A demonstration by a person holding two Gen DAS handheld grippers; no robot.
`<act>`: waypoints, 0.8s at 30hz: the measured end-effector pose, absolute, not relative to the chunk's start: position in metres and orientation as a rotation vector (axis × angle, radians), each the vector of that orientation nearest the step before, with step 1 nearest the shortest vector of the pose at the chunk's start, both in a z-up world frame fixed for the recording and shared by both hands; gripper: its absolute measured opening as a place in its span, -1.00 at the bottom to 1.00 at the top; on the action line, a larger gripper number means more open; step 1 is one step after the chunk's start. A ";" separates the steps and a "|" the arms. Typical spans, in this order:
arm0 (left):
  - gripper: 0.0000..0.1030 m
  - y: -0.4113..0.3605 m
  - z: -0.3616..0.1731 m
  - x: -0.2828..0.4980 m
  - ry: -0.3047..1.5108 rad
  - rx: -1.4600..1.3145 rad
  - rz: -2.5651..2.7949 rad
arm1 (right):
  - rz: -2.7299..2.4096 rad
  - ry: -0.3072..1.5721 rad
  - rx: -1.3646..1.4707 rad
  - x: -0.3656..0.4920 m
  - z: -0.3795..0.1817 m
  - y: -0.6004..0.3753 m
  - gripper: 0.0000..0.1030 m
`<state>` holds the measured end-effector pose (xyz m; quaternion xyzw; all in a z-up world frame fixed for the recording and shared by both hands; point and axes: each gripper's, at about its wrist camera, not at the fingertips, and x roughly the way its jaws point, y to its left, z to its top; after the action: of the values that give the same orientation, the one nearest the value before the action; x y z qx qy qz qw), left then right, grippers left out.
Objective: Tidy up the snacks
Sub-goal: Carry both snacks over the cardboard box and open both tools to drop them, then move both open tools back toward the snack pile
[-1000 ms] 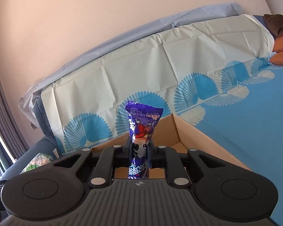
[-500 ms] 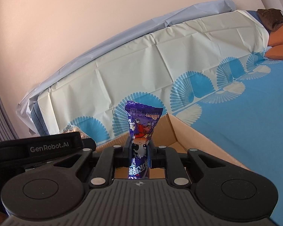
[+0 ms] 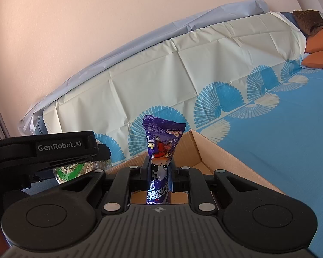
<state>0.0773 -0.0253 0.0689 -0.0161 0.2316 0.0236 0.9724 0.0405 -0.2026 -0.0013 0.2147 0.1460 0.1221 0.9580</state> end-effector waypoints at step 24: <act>0.20 0.025 0.065 0.013 0.407 -0.034 0.073 | 0.245 0.313 0.349 0.029 0.003 -0.183 0.15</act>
<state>0.0131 0.0252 0.0654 -0.0168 0.2020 0.0364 0.9786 0.0287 -0.1832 0.0031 0.1723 0.1545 0.1209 0.9653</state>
